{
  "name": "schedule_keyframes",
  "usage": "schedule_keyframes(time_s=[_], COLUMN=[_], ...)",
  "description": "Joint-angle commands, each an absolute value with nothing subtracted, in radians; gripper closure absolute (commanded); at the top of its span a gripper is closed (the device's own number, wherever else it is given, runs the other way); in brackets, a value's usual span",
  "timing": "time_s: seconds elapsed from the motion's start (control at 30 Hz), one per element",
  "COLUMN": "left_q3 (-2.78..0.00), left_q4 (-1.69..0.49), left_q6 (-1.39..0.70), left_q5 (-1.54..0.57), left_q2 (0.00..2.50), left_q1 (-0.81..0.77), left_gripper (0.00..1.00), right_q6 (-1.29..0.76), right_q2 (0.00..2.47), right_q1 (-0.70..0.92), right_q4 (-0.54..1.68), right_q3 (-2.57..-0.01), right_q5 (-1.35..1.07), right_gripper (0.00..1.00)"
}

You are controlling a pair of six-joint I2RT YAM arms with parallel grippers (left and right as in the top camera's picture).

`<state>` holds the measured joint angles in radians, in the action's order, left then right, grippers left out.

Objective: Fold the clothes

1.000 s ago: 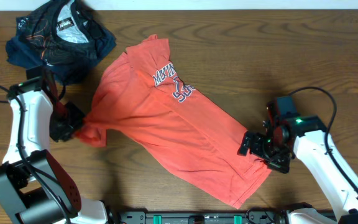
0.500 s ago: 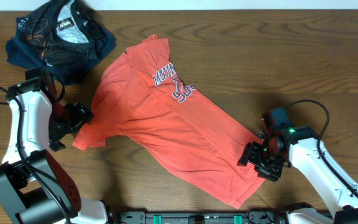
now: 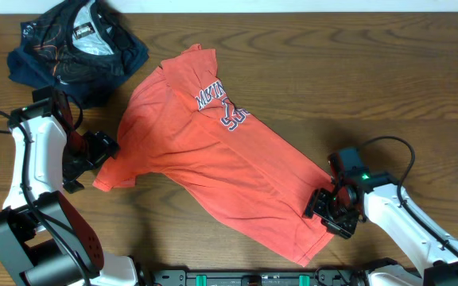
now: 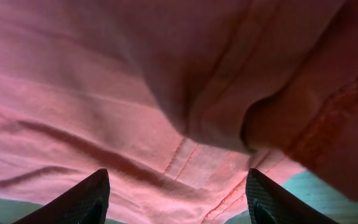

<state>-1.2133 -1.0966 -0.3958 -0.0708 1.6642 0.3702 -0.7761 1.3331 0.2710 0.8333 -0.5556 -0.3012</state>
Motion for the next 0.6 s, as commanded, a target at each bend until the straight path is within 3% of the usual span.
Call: schedule_keyframes(time_s=[0.0, 0.37, 0.43, 0.57], left_q3=[-1.229, -1.229, -1.229, -1.229], left_q4=[-1.102, -1.103, -1.102, -1.102], left_q6=[-0.394, -0.394, -0.394, -0.394], left_q5=[-0.060, -0.060, -0.060, -0.059], left_q2=[1.651, 1.651, 1.651, 1.651], left_q1=[0.372, 0.372, 0.372, 0.372], left_gripper=[0.02, 0.02, 0.02, 0.02], right_q6=[-0.805, -0.838, -0.841, -0.841], right_q2=[1.334, 1.333, 1.333, 1.333], right_q1=[0.282, 0.282, 0.282, 0.282], right_q4=[0.820, 0.782, 0.782, 0.801], right_q3=[-0.530, -0.522, -0.524, -0.538], right_q5=[-0.281, -0.275, -0.265, -0.239], right_gripper=[0.36, 0.51, 0.59, 0.60])
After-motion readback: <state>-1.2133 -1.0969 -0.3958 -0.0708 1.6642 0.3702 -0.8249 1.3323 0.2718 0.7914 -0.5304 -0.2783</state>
